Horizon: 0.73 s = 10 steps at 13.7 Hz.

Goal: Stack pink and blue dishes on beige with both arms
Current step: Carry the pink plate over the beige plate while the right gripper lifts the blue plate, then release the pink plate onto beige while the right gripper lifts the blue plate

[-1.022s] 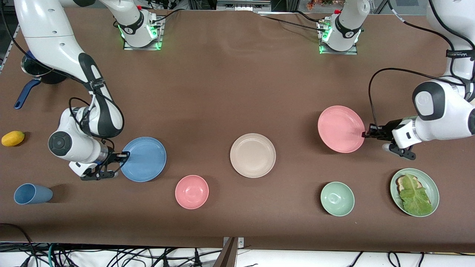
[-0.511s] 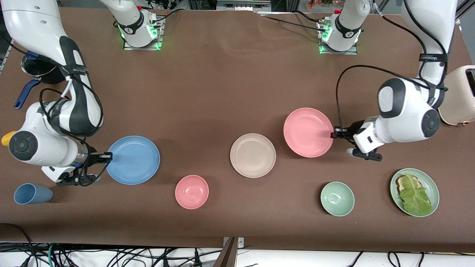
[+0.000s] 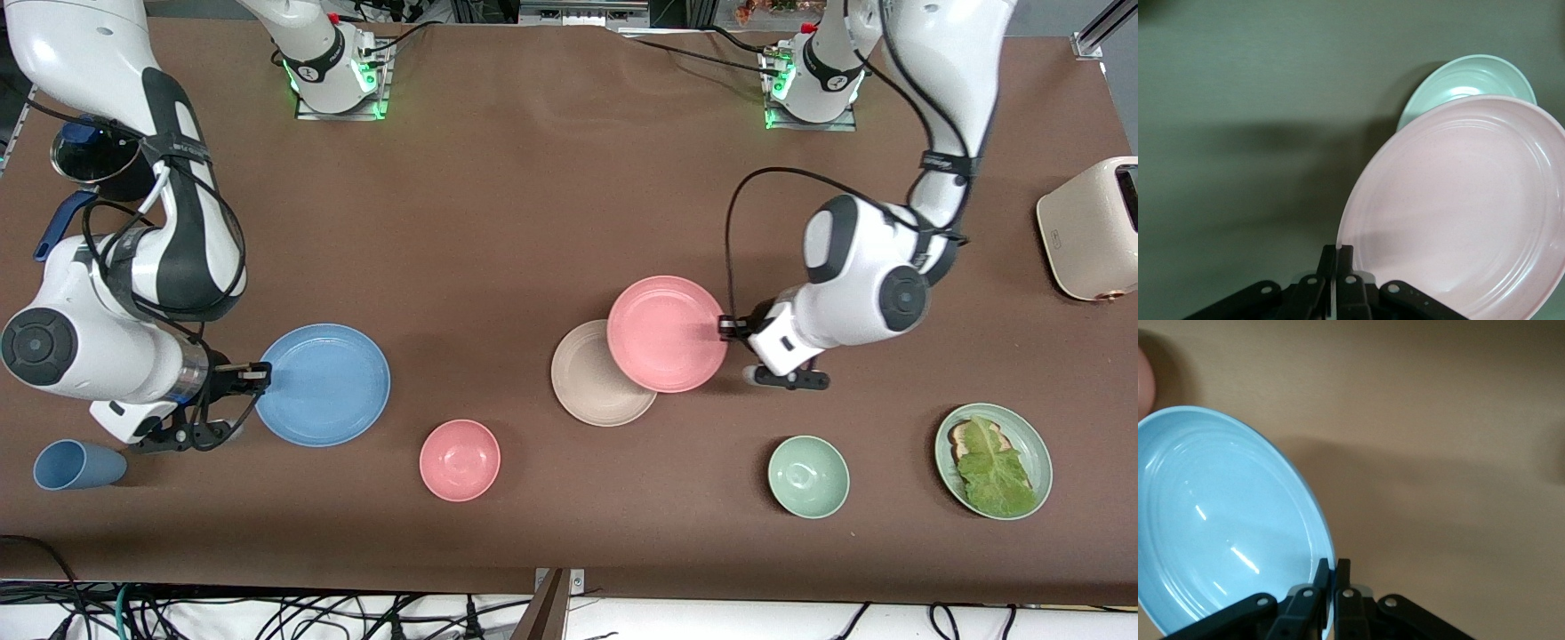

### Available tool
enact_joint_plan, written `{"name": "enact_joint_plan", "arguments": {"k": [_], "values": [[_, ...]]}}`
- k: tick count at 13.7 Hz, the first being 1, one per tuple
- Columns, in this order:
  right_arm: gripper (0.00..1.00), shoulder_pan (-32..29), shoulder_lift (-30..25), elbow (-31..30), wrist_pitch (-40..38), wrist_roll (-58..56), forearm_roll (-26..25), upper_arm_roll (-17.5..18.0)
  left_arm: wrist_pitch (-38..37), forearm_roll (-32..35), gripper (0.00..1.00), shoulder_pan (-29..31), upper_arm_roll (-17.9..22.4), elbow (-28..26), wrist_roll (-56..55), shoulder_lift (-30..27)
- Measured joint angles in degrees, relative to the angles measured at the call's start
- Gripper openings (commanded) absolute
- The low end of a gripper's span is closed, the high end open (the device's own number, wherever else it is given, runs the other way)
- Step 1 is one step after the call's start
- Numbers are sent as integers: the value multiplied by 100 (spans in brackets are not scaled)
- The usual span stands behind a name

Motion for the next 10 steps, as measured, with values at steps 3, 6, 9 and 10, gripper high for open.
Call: {"name": "enact_joint_plan", "arguments": {"k": [3, 6, 9, 10], "values": [[0, 221, 1, 112, -96, 278, 0, 6, 282, 0, 0, -320, -2, 54, -423, 218], [0, 425, 10, 116, -104, 661, 27, 10, 618, 0, 0, -504, -2, 62, -693, 420], [0, 482, 11, 120, -108, 869, 186, 11, 941, 0, 0, -735, -4, 118, -1012, 628], [0, 498, 11, 124, -111, 917, 218, 12, 979, 0, 0, -780, -4, 200, -1063, 706]]}}
